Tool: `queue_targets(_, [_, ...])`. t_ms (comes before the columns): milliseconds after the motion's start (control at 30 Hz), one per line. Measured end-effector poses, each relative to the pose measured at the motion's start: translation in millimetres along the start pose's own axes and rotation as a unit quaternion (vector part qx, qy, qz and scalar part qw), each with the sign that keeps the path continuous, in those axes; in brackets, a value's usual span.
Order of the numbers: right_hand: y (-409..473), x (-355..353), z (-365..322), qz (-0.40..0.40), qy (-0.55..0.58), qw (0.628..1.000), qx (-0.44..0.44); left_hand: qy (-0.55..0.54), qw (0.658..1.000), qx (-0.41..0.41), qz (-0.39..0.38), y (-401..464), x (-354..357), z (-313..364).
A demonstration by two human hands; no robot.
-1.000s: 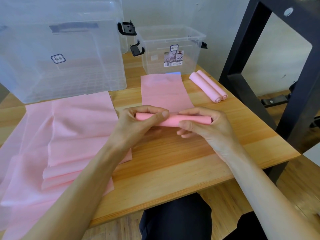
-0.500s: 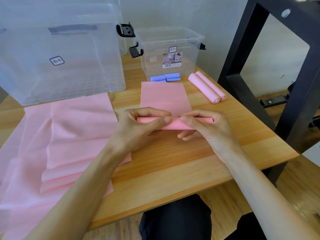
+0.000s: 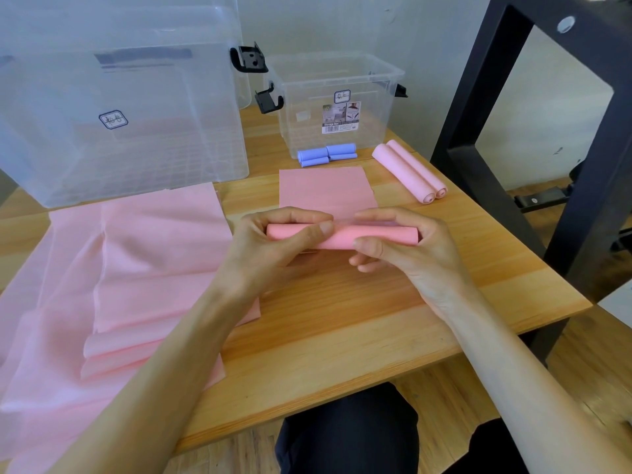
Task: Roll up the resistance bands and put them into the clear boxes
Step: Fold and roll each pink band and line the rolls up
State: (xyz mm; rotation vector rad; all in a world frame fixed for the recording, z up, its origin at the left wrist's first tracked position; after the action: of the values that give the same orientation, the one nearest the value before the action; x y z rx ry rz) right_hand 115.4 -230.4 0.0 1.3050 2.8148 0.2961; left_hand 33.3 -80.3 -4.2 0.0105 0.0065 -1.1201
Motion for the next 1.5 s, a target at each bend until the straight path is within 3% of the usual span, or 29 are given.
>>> queue_targets(200, [0.5,-4.1,3.8,0.020,-0.001,1.000,0.011,0.020,0.999,0.036,-0.018,0.6,1.3,5.4])
queue_targets(400, [-0.2,-0.9,1.5,0.005,0.001,1.000,0.005,0.011,1.000,-0.006,-0.017,-0.2,1.4,-1.4])
queue_targets(533, [0.3,-4.5,2.8,0.023,-0.005,1.000,0.008,0.038,0.998,0.024,-0.036,-0.9,6.0,4.4])
queue_targets(733, [0.4,0.9,1.7,-0.002,-0.016,1.000,0.001,0.009,1.000,-0.015,0.005,0.0,-2.1,-4.2])
queue_targets(967, [0.6,-3.6,3.1,0.016,0.004,1.000,0.009,0.047,0.997,0.051,-0.022,-1.4,3.9,10.2])
queue_targets(1233, [0.1,-6.4,1.7,0.029,0.002,1.000,-0.002,0.054,0.997,0.045,-0.026,-2.0,4.6,8.2])
queue_targets(1400, [0.2,1.6,2.5,-0.011,-0.001,1.000,0.003,0.010,1.000,0.002,-0.014,1.0,-0.8,-1.3])
queue_targets(1500, [0.3,-2.1,0.3,0.005,0.003,1.000,-0.005,0.029,0.999,0.023,-0.011,-0.2,-0.4,3.6])
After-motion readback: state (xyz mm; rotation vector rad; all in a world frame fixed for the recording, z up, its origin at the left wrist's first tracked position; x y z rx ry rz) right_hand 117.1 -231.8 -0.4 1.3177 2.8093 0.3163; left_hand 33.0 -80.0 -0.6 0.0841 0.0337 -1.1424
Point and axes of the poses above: each hand's wrist, its own y-axis towards the middle knuckle, its own x-axis out of the palm, z = x × y, the point moved 10 cm from there along y, towards the middle knuckle, and after that the axes turned 1 degree about -z, right-handed, at the moved point
